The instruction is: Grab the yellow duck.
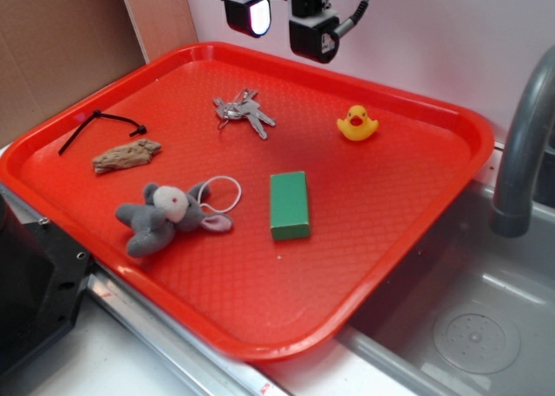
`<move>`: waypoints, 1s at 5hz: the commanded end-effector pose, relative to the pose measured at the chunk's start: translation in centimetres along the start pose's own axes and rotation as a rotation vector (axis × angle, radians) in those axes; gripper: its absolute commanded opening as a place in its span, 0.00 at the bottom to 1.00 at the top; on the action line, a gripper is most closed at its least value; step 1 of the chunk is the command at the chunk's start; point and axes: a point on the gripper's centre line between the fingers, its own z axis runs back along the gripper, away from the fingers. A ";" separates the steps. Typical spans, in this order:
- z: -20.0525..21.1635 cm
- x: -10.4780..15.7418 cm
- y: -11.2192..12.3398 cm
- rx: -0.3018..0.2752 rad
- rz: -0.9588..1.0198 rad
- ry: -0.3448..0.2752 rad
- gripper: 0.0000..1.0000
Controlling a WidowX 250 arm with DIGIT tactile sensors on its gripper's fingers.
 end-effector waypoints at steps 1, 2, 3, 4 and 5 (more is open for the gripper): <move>1.1 0.7 -0.1 -0.008 -0.001 -0.055 1.00; 0.2 1.5 -0.1 -0.012 -0.011 -0.061 1.00; 0.2 2.5 -2.2 -0.052 -0.093 -0.108 1.00; -2.1 2.3 -3.3 -0.073 -0.131 -0.094 1.00; -3.2 2.5 -4.7 -0.081 -0.166 -0.097 1.00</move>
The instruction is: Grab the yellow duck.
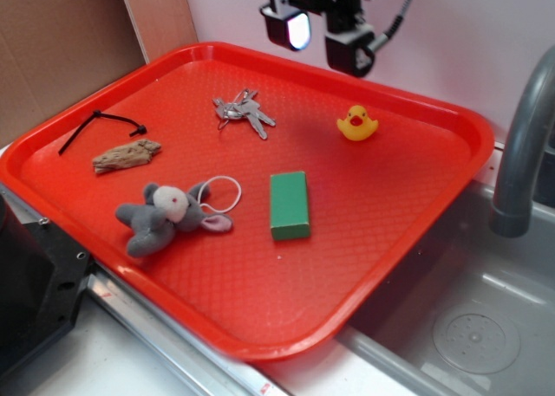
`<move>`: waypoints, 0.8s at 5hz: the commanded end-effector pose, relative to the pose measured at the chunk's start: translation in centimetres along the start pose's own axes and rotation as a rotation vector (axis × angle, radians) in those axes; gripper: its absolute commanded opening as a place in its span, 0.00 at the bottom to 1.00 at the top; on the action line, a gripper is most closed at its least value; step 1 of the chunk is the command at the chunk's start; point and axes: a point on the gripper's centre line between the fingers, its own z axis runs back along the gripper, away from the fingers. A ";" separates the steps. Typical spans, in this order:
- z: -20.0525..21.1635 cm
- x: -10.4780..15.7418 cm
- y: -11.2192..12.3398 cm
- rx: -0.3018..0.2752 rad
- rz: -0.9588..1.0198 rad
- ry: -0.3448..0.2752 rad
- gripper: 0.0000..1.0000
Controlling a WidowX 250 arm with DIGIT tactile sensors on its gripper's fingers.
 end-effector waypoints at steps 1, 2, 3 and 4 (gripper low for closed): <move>-0.8 1.9 -2.2 -0.024 -0.056 -0.059 1.00; -1.4 2.8 -2.6 -0.018 -0.069 -0.058 1.00; -2.9 3.5 -2.4 -0.028 -0.067 -0.021 1.00; -4.8 3.4 -1.8 -0.038 -0.051 0.039 1.00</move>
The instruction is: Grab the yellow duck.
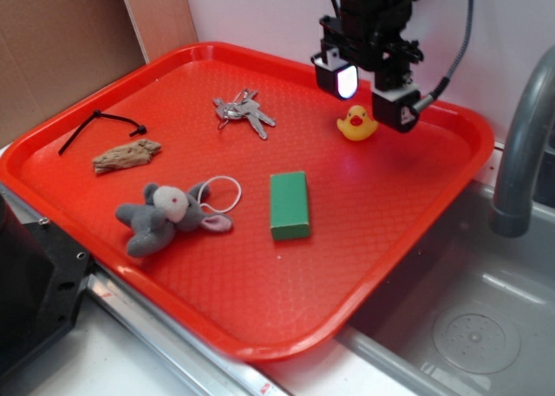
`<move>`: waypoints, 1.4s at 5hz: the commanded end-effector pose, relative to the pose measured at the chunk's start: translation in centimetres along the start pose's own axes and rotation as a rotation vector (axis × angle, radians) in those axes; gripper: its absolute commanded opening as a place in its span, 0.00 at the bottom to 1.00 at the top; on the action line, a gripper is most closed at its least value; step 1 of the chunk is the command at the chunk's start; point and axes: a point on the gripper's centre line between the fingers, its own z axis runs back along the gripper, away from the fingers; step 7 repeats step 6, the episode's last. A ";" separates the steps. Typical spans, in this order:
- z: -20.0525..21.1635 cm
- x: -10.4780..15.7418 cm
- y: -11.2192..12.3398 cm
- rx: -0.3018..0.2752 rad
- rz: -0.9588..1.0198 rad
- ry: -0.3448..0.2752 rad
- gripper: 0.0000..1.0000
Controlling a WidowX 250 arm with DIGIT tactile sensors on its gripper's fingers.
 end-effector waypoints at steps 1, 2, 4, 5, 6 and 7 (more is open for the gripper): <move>-2.2 0.3 1.6 -0.031 0.047 0.041 0.00; -1.7 0.2 1.6 -0.010 0.042 0.036 0.00; 7.1 -2.3 -0.1 -0.028 0.177 -0.004 0.00; 12.0 -5.2 -0.7 0.000 0.287 -0.023 0.00; 16.8 -6.9 0.3 -0.022 0.336 -0.083 0.00; 16.8 -6.9 0.3 -0.022 0.336 -0.083 0.00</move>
